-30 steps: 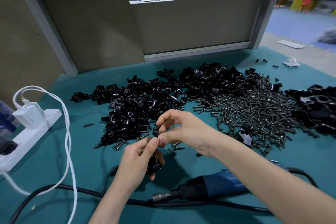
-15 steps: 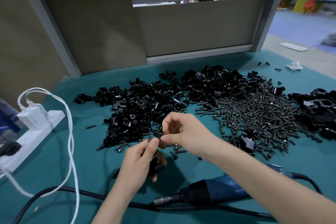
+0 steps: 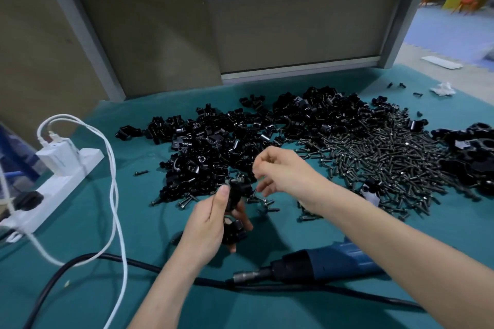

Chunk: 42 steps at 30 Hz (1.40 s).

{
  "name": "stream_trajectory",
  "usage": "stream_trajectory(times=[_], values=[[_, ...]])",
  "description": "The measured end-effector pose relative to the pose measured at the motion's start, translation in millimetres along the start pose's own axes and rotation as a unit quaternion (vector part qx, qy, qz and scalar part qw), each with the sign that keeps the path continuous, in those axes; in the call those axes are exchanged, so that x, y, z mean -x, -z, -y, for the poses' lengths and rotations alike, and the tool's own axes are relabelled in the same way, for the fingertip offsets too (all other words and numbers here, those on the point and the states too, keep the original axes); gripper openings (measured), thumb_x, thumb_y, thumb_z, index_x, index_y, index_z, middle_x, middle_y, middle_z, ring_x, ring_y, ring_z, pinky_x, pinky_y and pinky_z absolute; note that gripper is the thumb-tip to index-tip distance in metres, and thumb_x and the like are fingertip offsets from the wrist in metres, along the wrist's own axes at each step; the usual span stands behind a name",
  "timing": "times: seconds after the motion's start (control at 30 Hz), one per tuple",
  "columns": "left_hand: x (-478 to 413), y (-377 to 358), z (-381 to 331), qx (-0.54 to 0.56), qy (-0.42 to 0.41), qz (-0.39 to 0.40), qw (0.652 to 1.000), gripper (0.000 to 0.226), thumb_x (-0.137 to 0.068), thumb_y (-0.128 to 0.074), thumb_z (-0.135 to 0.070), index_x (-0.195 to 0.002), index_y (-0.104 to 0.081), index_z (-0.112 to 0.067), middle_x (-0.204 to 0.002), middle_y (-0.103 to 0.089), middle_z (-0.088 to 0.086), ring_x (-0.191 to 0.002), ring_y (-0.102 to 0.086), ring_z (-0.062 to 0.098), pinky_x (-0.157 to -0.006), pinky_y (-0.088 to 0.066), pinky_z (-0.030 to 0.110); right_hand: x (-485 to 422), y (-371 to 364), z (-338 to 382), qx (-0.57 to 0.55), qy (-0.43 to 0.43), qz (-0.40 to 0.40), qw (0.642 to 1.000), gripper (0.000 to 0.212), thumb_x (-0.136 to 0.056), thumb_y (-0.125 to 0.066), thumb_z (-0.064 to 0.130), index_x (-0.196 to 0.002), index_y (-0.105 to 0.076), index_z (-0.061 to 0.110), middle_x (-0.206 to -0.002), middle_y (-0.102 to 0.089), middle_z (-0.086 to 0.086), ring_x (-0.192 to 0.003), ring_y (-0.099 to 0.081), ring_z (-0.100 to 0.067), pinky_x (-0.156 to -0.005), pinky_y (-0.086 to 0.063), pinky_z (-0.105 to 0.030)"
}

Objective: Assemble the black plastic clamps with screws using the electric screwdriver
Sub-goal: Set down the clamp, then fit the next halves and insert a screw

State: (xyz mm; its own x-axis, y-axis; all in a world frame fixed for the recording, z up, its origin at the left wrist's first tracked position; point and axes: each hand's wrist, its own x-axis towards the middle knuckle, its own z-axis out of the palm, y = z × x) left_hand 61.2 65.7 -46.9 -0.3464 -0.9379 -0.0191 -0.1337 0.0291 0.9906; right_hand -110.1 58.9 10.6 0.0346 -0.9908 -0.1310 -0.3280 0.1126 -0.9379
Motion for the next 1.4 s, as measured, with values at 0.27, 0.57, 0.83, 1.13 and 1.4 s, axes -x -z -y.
stream_trajectory(times=[0.27,0.57,0.83,1.13,1.4], values=[[3.3,-4.6,6.7,-0.036,-0.041,-0.02,0.998,0.062,-0.092,-0.025,-0.055,-0.083,-0.064,-0.006,-0.067,-0.072,0.009,-0.037,-0.055,0.021,-0.036,-0.043,0.024,-3.1,-4.2,0.4,0.135,0.086,0.045,0.986,0.032,-0.08,-0.075,0.039,-0.074,-0.053,0.016,-0.056,-0.052,0.008,-0.048,-0.048,-0.009,-0.048,-0.042,-0.021],[1.2,-1.7,8.7,-0.139,-0.129,-0.092,0.978,0.054,-0.09,-0.021,-0.064,-0.08,-0.058,-0.026,-0.067,-0.07,-0.008,-0.035,-0.054,0.01,-0.038,-0.043,0.02,5.7,3.9,12.6,0.097,0.063,0.152,0.981,0.044,-0.086,-0.059,0.052,-0.082,-0.061,0.008,-0.059,-0.062,0.002,-0.051,-0.062,-0.014,-0.045,-0.047,-0.022],[0.2,-0.9,14.4,-0.195,-0.137,-0.108,0.965,0.056,-0.093,-0.019,-0.062,-0.081,-0.057,-0.023,-0.067,-0.07,-0.009,-0.036,-0.054,0.01,-0.039,-0.043,0.021,8.5,-5.9,2.0,0.12,0.106,0.058,0.985,0.022,-0.085,-0.072,0.011,-0.087,-0.052,0.018,-0.076,-0.058,0.005,-0.062,-0.054,-0.009,-0.058,-0.047,-0.024],[-0.5,1.9,14.6,-0.271,-0.146,-0.131,0.942,0.06,-0.093,-0.014,-0.061,-0.082,-0.056,-0.02,-0.062,-0.067,-0.003,-0.043,-0.056,0.01,-0.048,-0.052,0.043,5.6,-10.5,5.7,0.088,0.074,0.047,0.992,0.036,-0.098,-0.054,0.028,-0.069,-0.063,0.009,-0.053,-0.061,0.003,-0.043,-0.054,-0.011,-0.042,-0.041,-0.017],[1.5,1.6,9.3,-0.33,-0.173,-0.144,0.917,0.063,-0.095,-0.009,-0.063,-0.077,-0.051,-0.019,-0.052,-0.056,-0.006,-0.044,-0.055,0.014,-0.048,-0.048,0.042,4.1,-11.8,2.5,0.002,-0.005,0.097,0.995,0.046,-0.098,-0.05,0.042,-0.077,-0.066,0.004,-0.056,-0.064,-0.004,-0.044,-0.057,-0.014,-0.041,-0.043,-0.021]])
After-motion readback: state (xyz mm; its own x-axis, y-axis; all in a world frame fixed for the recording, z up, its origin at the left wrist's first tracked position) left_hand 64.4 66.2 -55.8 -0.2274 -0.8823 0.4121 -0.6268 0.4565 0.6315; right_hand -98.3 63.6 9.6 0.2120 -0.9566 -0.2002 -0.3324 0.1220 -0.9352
